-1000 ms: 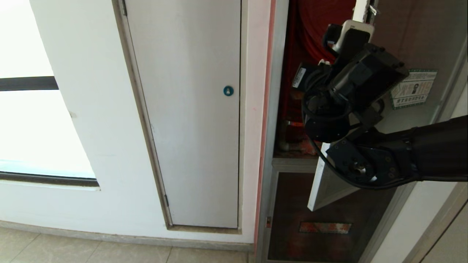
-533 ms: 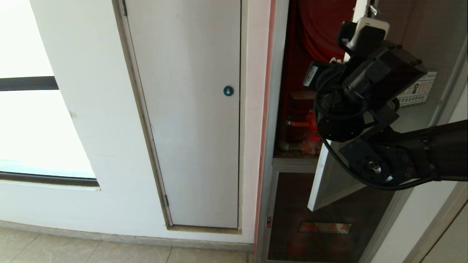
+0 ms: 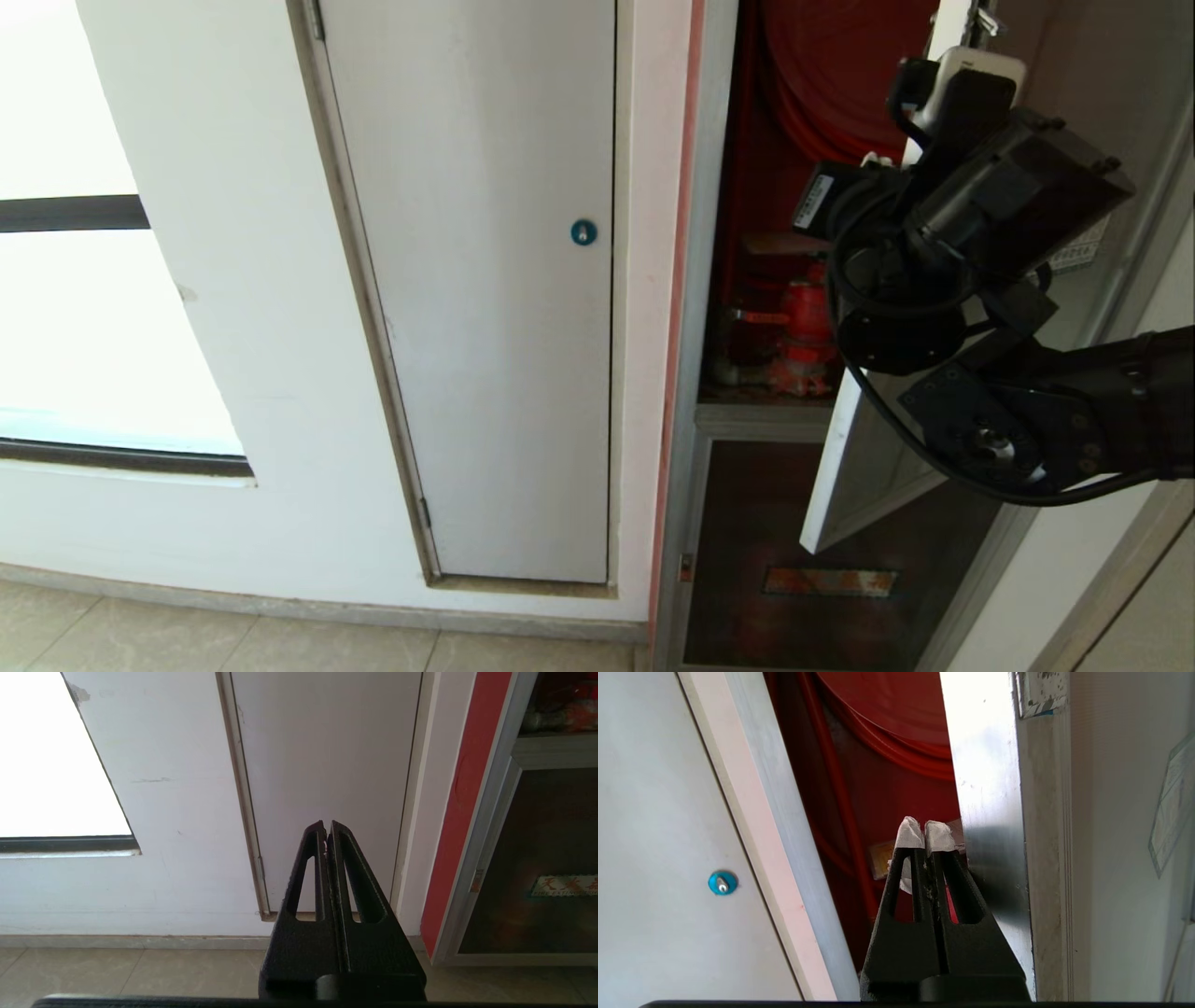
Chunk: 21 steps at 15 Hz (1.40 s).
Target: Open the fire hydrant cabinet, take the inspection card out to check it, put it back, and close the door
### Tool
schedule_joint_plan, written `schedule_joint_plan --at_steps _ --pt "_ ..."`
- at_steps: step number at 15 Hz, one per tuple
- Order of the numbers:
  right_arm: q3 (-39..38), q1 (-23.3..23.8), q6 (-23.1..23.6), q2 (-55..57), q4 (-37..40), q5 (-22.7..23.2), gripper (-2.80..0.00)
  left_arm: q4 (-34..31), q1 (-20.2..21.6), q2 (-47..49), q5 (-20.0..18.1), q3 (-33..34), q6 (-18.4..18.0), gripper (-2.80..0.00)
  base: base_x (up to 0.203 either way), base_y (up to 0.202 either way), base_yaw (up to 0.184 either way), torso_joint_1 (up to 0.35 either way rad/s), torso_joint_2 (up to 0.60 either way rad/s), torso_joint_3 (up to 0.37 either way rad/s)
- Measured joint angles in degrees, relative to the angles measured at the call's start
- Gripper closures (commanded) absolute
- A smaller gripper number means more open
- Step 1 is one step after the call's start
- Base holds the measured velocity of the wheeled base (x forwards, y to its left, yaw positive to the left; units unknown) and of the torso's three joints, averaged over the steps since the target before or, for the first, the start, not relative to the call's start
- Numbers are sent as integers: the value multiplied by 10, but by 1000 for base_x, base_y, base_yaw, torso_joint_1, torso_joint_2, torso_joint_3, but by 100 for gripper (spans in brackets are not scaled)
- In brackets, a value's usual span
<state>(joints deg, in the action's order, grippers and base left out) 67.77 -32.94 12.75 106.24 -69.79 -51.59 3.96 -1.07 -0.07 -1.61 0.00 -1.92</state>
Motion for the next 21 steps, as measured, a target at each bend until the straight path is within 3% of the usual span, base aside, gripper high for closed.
schedule_joint_plan --at_steps 14,21 --pt "-254 1 1 -242 -9 -4 0 0 0 0 0 0 0 0 0 0 0 0 0 0" --pt "-373 50 5 -380 -4 -1 0 1 1 0 0 0 0 0 0 0 0 0 0 0"
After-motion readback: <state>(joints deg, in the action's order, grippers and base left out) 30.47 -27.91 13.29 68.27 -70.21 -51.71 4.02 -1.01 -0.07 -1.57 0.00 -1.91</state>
